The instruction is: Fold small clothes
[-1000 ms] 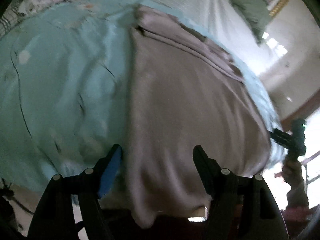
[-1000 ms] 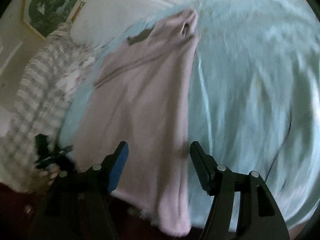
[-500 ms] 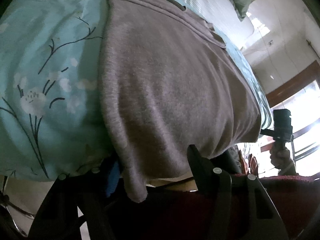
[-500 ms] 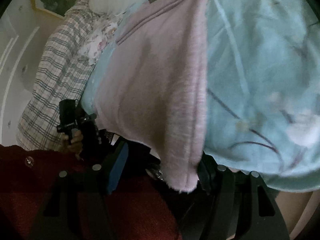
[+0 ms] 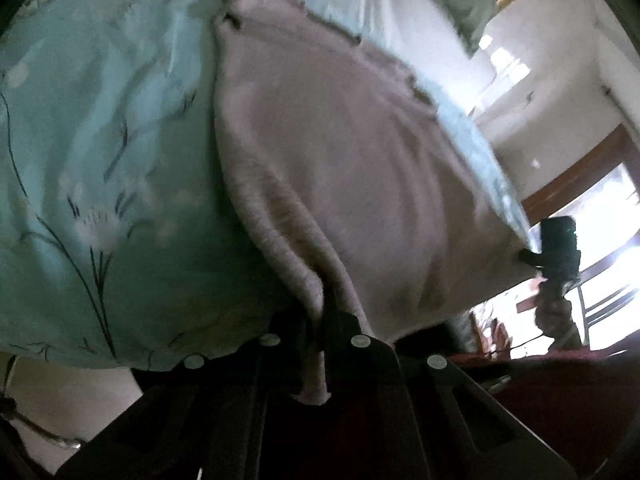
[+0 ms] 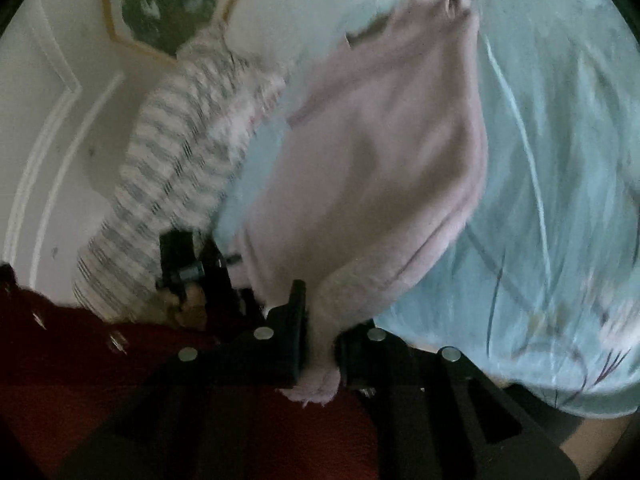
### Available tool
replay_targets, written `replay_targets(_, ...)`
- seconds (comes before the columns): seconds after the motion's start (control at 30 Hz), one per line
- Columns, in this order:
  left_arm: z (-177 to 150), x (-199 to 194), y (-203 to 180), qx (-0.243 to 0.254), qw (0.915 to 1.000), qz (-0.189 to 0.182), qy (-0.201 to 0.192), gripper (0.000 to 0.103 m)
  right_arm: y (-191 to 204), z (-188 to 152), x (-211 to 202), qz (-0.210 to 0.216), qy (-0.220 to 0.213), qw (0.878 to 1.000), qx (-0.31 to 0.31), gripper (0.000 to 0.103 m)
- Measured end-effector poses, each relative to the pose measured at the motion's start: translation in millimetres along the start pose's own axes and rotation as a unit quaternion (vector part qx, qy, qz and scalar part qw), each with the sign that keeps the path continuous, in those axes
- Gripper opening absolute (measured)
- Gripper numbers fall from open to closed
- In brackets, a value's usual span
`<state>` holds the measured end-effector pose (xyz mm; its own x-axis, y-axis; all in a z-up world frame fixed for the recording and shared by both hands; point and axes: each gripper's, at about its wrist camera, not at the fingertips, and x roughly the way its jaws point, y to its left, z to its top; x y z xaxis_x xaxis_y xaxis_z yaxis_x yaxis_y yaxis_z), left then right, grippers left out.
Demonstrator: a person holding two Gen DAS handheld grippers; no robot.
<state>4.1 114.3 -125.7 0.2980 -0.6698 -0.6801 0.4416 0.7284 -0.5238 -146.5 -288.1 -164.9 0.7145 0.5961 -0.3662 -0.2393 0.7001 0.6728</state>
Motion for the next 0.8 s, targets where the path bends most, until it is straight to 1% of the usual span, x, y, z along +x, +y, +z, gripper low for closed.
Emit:
replay_targets(0.1,14.9,-21.1,-12.5,-0.001,0.9986,-0.023,-0.049,0.004,2.9,17.0,-14.2,0.019,-0.051,0.998,0.009,0.015)
replay_targets(0.17,28.5,-35.0,-17.7,-0.001,0.9961,-0.036,-0.081,0.004,4.0,32.9,-24.3,0.022,-0.089,0.996,0.015,0.015)
replay_targets(0.3,64.6,-47.5,-31.1,0.007,0.9893,-0.049,-0.137,0.004,9.7,64.1,-32.3,0.016,-0.131,0.991,0.006,0.015)
replay_targets(0.4,98.1,-47.7,-39.6,0.025,0.9836,-0.057,-0.169,0.004,15.5,94.2,-31.7,0.003,-0.157,0.988,-0.012,0.014)
replay_targets(0.47,125.3,-41.5,-44.0,0.033,0.9814,-0.052,-0.182,0.004,15.1,121.2,-30.5,-0.008,-0.176,0.984,-0.019,0.013)
replay_targets(0.5,142.5,-36.0,-45.7,0.038,0.9806,-0.042,-0.188,0.004,13.4,131.8,-30.7,-0.016,-0.181,0.983,-0.023,0.013)
replay_targets(0.57,170.3,-26.5,-45.3,0.039,0.9803,-0.027,-0.192,0.004,8.9,159.4,-28.5,-0.043,-0.191,0.980,-0.032,0.013)
replay_targets(0.67,210.5,-12.9,-42.2,0.034,0.9790,-0.009,-0.201,0.004,-1.1,202.6,-18.6,-0.078,-0.198,0.976,-0.035,0.012)
replay_targets(0.73,234.5,-5.9,-35.6,0.030,0.9775,-0.004,-0.209,0.004,-8.6,228.2,-8.2,-0.099,-0.196,0.975,-0.036,0.011)
replay_targets(0.8,254.7,-2.5,-29.1,0.024,0.9753,0.003,-0.220,0.004,-17.2,249.0,1.2,-0.112,-0.198,0.973,-0.033,0.011)
